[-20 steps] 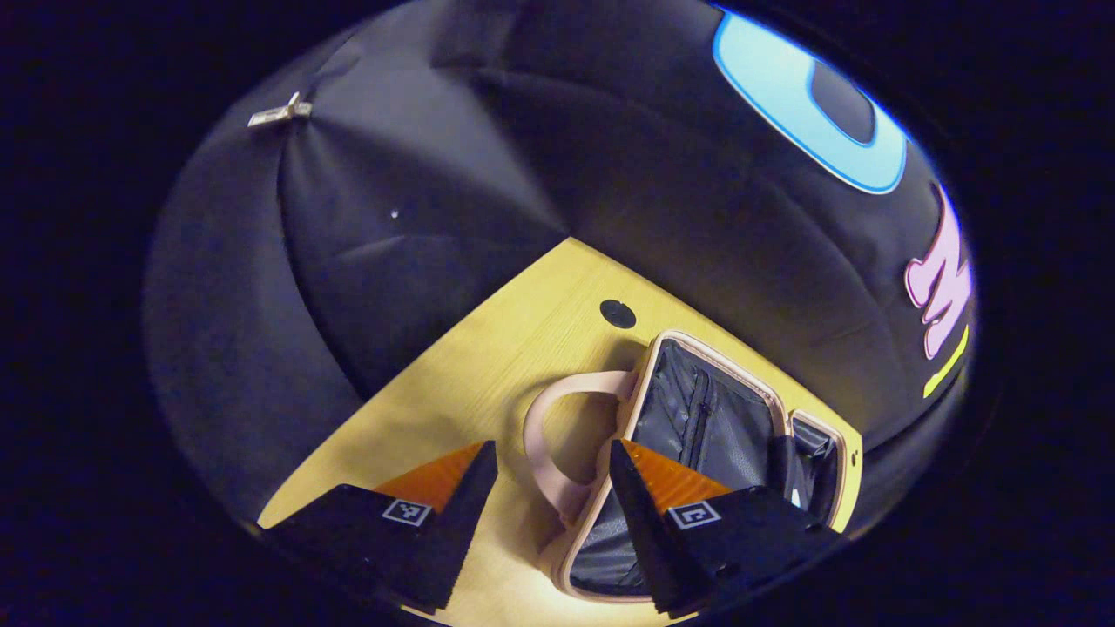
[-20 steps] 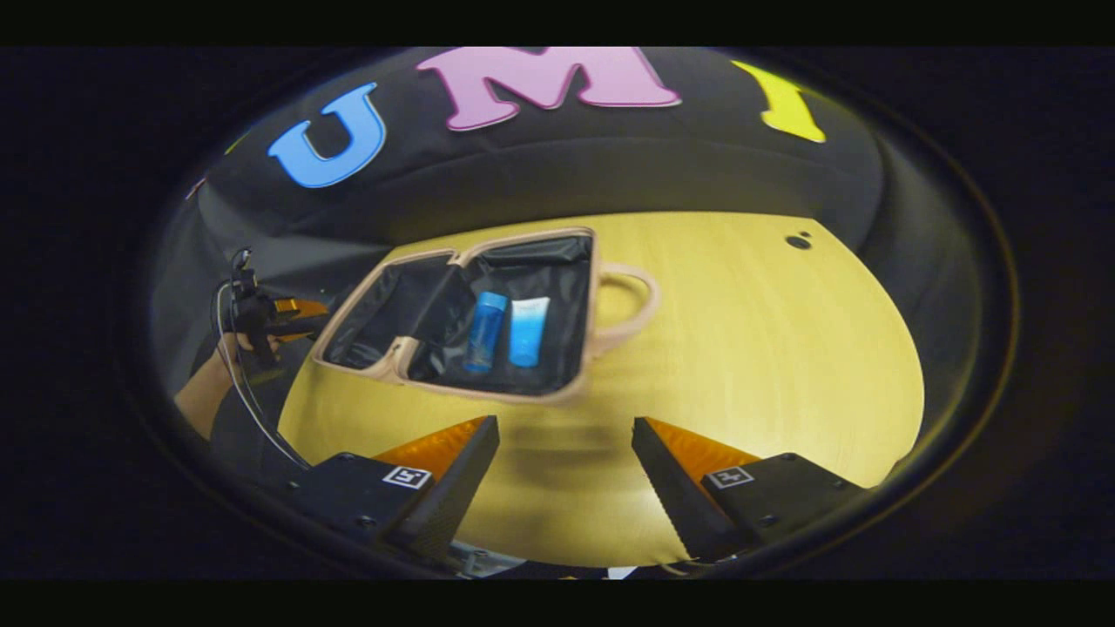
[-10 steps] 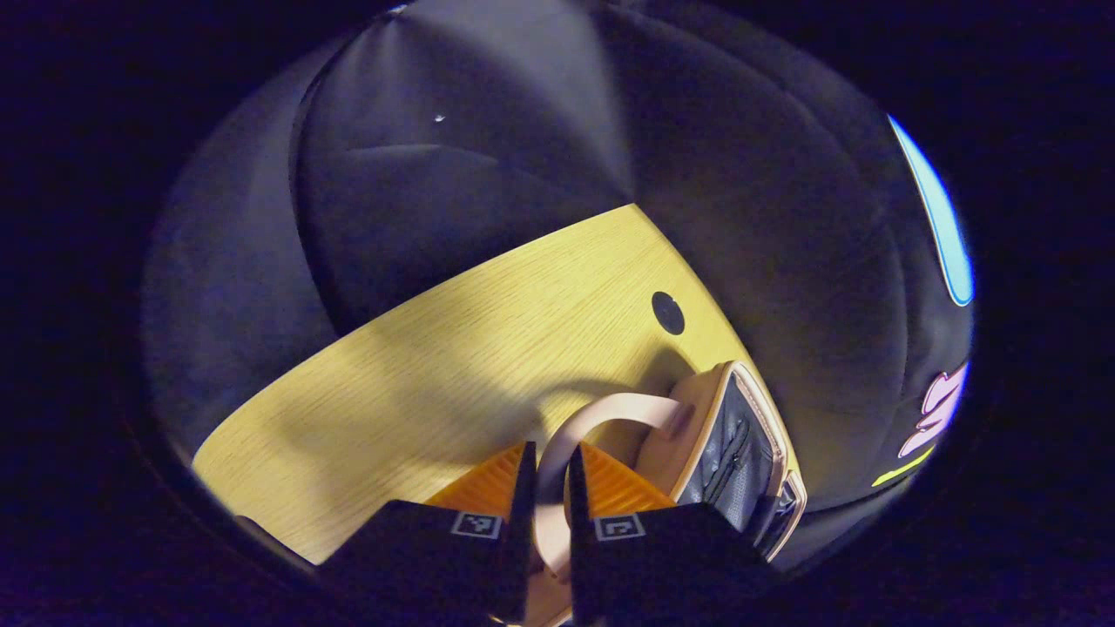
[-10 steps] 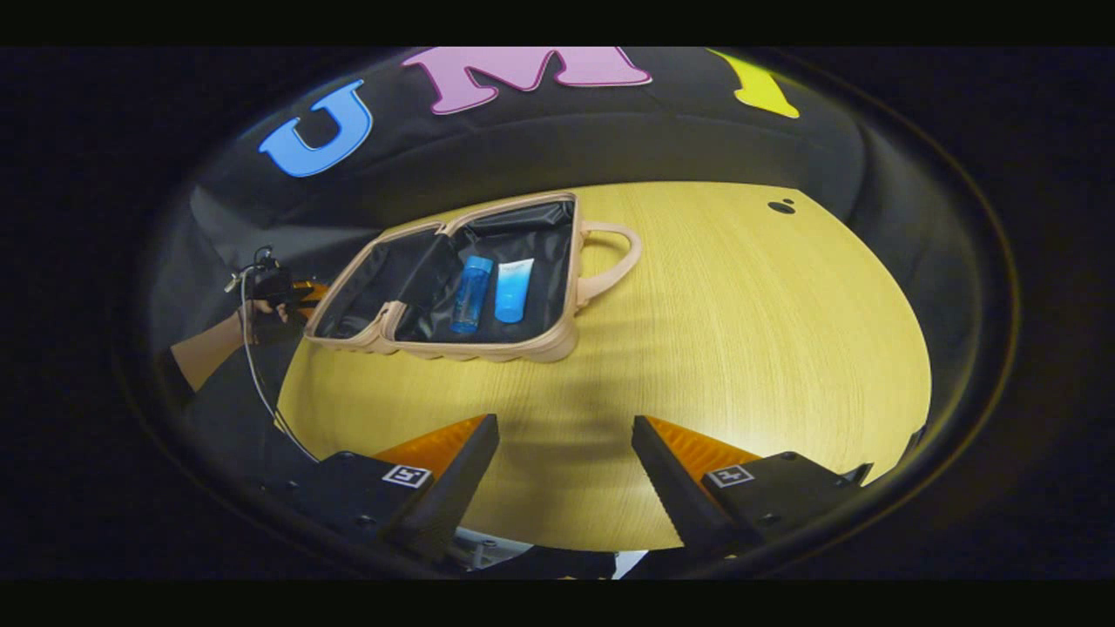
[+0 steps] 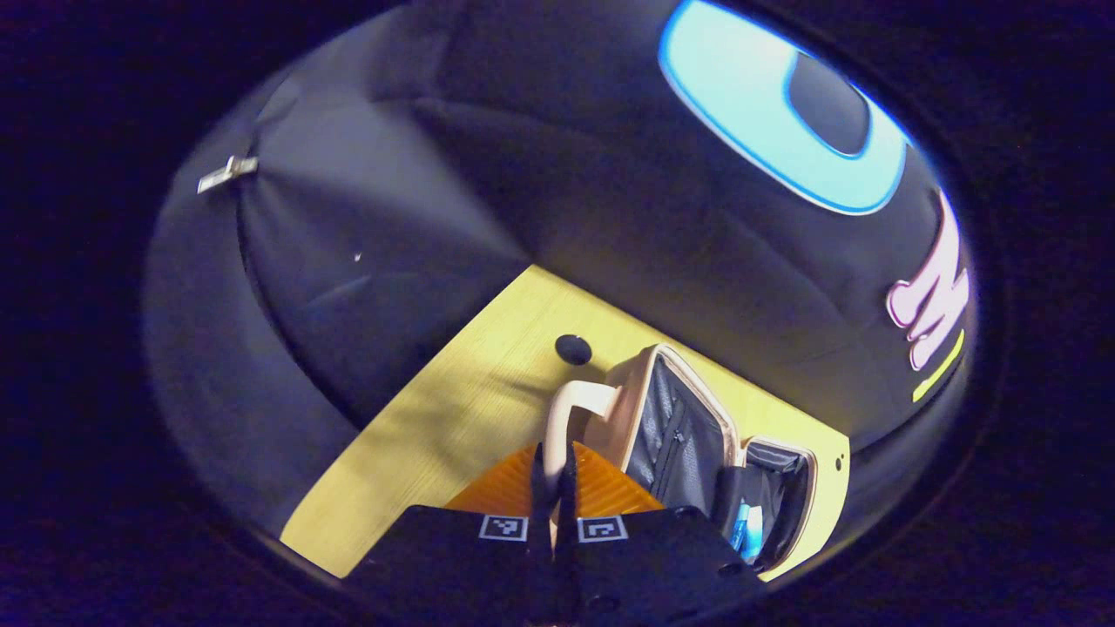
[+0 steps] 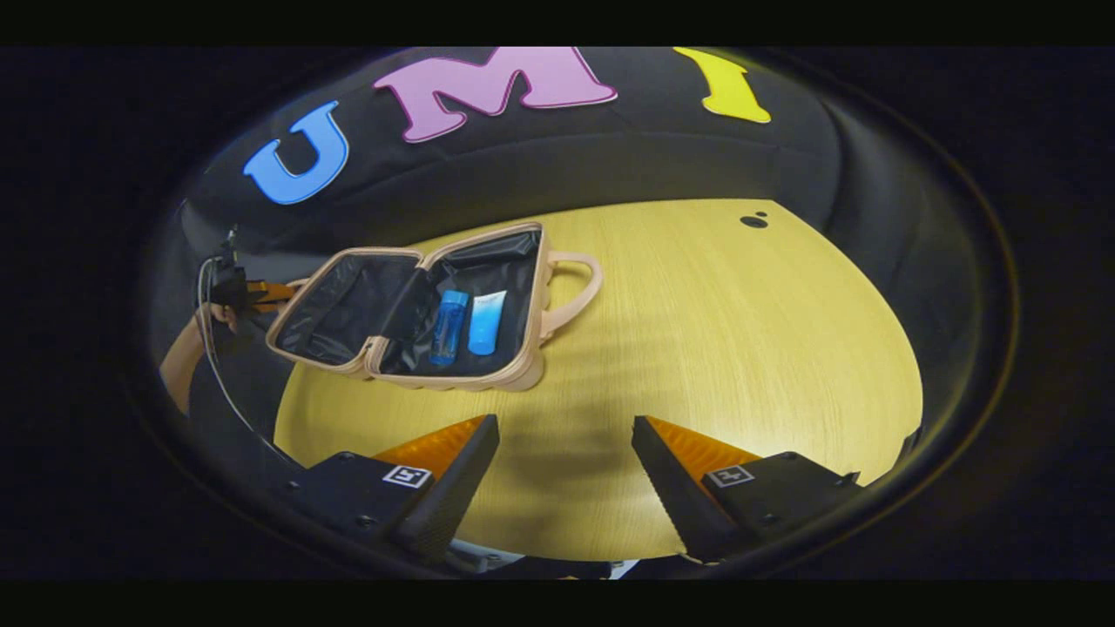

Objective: First open the suitcase, pack the skin care products into it, and then close the suitcase.

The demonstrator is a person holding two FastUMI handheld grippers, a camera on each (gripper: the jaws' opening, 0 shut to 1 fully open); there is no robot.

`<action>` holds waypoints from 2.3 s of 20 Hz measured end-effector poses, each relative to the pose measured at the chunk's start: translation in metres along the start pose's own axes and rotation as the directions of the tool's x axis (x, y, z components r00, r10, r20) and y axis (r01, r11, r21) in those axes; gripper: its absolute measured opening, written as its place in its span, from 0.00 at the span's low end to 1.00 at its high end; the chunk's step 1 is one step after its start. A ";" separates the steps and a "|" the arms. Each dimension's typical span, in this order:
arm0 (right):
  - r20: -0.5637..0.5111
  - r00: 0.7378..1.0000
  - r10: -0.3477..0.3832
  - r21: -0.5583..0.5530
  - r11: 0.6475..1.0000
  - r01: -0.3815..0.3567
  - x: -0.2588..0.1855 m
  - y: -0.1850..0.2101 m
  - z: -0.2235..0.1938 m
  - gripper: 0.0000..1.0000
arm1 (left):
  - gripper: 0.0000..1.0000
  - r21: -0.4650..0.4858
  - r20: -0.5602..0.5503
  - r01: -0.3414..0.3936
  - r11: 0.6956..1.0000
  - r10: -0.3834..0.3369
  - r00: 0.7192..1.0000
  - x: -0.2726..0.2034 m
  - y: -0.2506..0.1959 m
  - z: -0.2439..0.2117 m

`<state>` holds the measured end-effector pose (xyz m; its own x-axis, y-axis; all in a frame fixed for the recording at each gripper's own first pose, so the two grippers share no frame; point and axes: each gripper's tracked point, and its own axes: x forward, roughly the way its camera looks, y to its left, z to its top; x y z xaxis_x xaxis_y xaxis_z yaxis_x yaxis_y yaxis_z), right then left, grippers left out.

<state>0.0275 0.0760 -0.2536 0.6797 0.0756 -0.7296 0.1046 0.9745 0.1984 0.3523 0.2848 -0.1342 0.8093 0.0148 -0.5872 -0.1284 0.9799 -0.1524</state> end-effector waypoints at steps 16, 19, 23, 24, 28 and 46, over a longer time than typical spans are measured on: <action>0.243 0.970 -0.017 0.083 0.997 -0.003 -0.080 -0.038 0.036 0.98 | 0.06 0.085 -0.003 0.561 0.824 -0.563 0.827 -0.118 -0.384 -0.101; 0.273 0.962 -0.028 0.089 0.996 0.004 -0.098 -0.049 0.040 0.98 | 0.06 0.122 -0.128 0.572 0.811 -0.559 0.819 -0.083 -0.426 -0.170; 0.308 0.950 -0.046 0.112 0.994 0.011 -0.115 -0.064 0.049 0.98 | 0.07 0.236 -0.247 0.507 0.829 -0.453 0.856 -0.039 -0.450 -0.244; 0.319 0.947 -0.040 0.113 0.994 0.004 -0.117 -0.066 0.056 0.98 | 0.08 0.269 -0.279 0.498 0.824 -0.428 0.860 -0.030 -0.454 -0.259; 0.422 0.905 -0.052 0.065 0.998 0.027 -0.136 -0.083 0.113 0.98 | 0.42 0.214 -0.222 0.552 0.806 -0.510 0.831 -0.052 -0.474 -0.249; 0.781 0.597 0.182 -0.235 0.972 0.012 -0.253 0.049 0.223 0.97 | 0.96 0.353 0.609 0.103 0.930 -0.312 0.729 -0.326 -0.346 -0.110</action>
<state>0.0225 0.0574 0.0865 0.9921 0.0571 0.1115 -0.0608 0.9977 0.0302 0.0693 -0.0812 0.0224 0.9793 -0.1736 0.1037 0.1660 0.9830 0.0782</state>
